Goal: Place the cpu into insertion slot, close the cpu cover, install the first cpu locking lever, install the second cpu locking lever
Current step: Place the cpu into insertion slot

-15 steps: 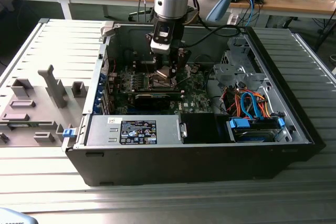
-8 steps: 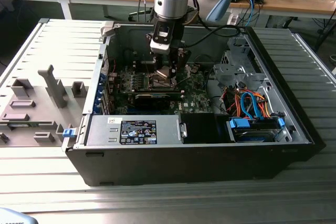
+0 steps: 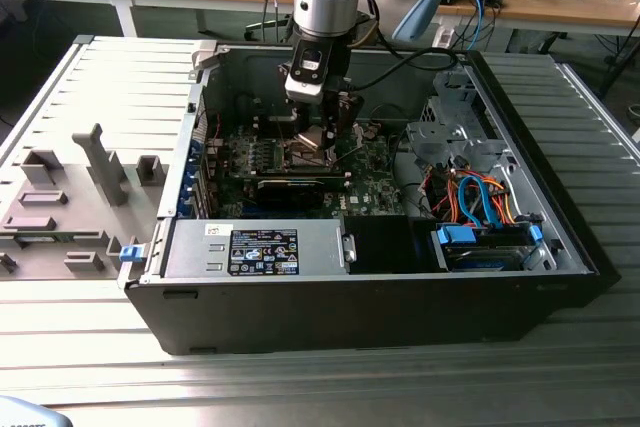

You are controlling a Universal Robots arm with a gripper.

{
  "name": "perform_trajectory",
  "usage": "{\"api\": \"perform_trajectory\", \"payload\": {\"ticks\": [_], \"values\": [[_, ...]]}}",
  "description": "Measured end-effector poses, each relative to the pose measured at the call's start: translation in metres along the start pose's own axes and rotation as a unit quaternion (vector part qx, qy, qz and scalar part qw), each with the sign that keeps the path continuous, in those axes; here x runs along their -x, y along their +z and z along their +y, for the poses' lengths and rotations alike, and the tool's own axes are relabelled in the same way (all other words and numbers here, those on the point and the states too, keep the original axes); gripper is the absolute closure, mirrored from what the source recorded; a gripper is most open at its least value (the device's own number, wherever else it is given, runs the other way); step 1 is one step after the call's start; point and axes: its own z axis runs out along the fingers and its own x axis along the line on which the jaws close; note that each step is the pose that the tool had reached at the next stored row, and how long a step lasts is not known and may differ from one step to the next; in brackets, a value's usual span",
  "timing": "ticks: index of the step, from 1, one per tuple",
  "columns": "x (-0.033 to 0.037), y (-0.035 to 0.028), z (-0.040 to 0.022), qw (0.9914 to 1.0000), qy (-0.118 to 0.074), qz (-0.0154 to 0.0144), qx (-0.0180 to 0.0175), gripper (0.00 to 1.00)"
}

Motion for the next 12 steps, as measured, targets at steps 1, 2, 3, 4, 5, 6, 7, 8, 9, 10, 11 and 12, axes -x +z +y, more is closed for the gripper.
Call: {"api": "perform_trajectory", "payload": {"ticks": [1,2,3,4,5,6,7,8,9,10,11,12], "values": [[0.0000,0.0000,0.0000,1.00000,0.000,0.0000,0.0000,0.45],[0.0000,0.0000,0.0000,1.00000,0.001,0.0000,0.0000,0.45],[0.0000,0.0000,0.0000,1.00000,0.001,0.0001,-0.0001,0.45],[0.0000,0.0000,0.0000,1.00000,0.002,0.0001,-0.0001,0.45],[0.0000,0.0000,0.0000,1.00000,0.002,0.0001,-0.0001,0.45],[0.0000,0.0000,0.0000,1.00000,0.003,0.0001,-0.0001,0.45],[0.0000,0.0000,0.0000,0.99999,0.003,0.0001,-0.0001,0.45],[0.0000,0.0000,0.0000,0.99999,0.004,0.0002,-0.0001,0.45],[0.0000,0.0000,0.0000,0.99999,0.004,0.0002,-0.0002,0.45],[0.0000,0.0000,0.0000,0.99999,0.005,0.0002,-0.0002,0.45],[0.0000,0.0000,0.0000,0.99999,0.005,0.0002,-0.0002,0.45],[0.0000,0.0000,0.0000,0.99999,0.005,0.0002,-0.0002,0.45]]}}
